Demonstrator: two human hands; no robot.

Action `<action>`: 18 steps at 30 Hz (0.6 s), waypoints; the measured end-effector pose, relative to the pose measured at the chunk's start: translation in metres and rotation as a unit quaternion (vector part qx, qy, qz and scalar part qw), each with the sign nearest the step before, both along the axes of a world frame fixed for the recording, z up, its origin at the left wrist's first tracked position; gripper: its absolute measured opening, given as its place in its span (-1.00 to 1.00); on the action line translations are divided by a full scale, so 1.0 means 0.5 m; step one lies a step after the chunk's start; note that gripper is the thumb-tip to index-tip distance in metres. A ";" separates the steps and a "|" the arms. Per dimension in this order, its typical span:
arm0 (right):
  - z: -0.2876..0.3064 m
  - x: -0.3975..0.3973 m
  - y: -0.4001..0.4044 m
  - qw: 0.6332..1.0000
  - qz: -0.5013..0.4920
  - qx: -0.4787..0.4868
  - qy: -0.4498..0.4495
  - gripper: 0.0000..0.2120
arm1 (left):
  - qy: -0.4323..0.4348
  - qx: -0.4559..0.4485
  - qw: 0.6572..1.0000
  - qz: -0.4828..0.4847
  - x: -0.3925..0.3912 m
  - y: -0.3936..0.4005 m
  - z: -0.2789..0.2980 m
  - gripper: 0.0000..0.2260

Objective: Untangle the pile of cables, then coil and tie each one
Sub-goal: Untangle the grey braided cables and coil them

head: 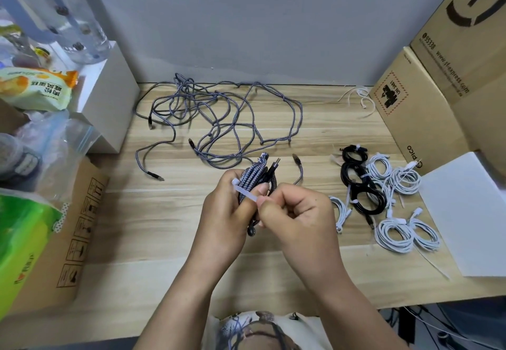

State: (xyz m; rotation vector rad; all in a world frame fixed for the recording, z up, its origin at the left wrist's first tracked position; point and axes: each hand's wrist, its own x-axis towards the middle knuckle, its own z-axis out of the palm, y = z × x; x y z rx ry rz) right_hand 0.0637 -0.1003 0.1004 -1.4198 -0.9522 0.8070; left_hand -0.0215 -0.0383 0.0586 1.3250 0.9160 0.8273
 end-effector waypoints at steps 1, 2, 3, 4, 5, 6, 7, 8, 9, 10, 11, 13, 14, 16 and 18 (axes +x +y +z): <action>-0.002 0.000 0.001 1.000 -0.009 -0.005 -0.001 -0.69 | -0.003 -0.001 1.000 0.000 0.001 -0.001 0.000 -0.85; -0.002 0.000 0.002 1.000 -0.016 -0.008 0.000 -0.70 | -0.007 -0.004 1.000 -0.002 0.000 -0.003 0.000 -0.81; -0.003 0.001 0.002 1.000 -0.020 -0.011 0.002 -0.71 | -0.009 -0.004 1.000 -0.001 0.000 -0.004 0.000 -0.79; -0.004 0.001 0.002 1.000 -0.022 -0.013 0.003 -0.72 | -0.009 -0.003 1.000 0.001 -0.001 -0.004 0.000 -0.77; -0.004 0.001 0.003 1.000 -0.025 -0.016 0.004 -0.72 | -0.006 -0.001 1.000 0.004 0.000 -0.003 0.000 -0.77; -0.005 0.001 0.003 0.999 -0.026 -0.018 0.004 -0.73 | -0.003 -0.001 1.000 0.004 -0.001 -0.003 0.000 -0.77; -0.005 0.001 0.004 0.999 -0.027 -0.021 0.003 -0.73 | -0.001 0.000 1.000 0.005 -0.001 -0.003 0.001 -0.77; -0.005 0.001 0.004 0.999 -0.027 -0.025 0.001 -0.73 | 0.001 0.001 1.000 0.004 -0.001 -0.003 0.002 -0.78; -0.005 0.002 0.005 0.999 -0.027 -0.029 0.001 -0.72 | 0.004 0.001 1.000 0.003 -0.002 -0.003 0.002 -0.77; -0.005 0.002 0.007 0.999 -0.026 -0.032 0.001 -0.72 | 0.008 0.002 1.000 0.002 -0.002 -0.003 0.002 -0.77; -0.005 0.003 0.008 0.999 -0.025 -0.033 0.004 -0.72 | 0.013 0.004 1.000 0.002 -0.002 -0.003 0.001 -0.77; -0.007 0.003 0.009 0.999 -0.022 -0.035 0.013 -0.73 | 0.018 0.004 1.000 0.005 -0.002 -0.002 0.001 -0.75; -0.008 0.003 0.010 0.999 -0.021 -0.035 0.016 -0.72 | 0.018 0.002 1.000 0.006 -0.003 -0.002 0.001 -0.74; -0.011 0.002 0.010 0.999 -0.018 -0.031 0.015 -0.71 | 0.019 -0.002 1.000 0.006 -0.004 -0.002 0.000 -0.75; -0.014 0.001 0.011 0.999 -0.017 -0.028 0.013 -0.71 | 0.022 -0.003 1.000 0.006 -0.005 -0.001 -0.001 -0.75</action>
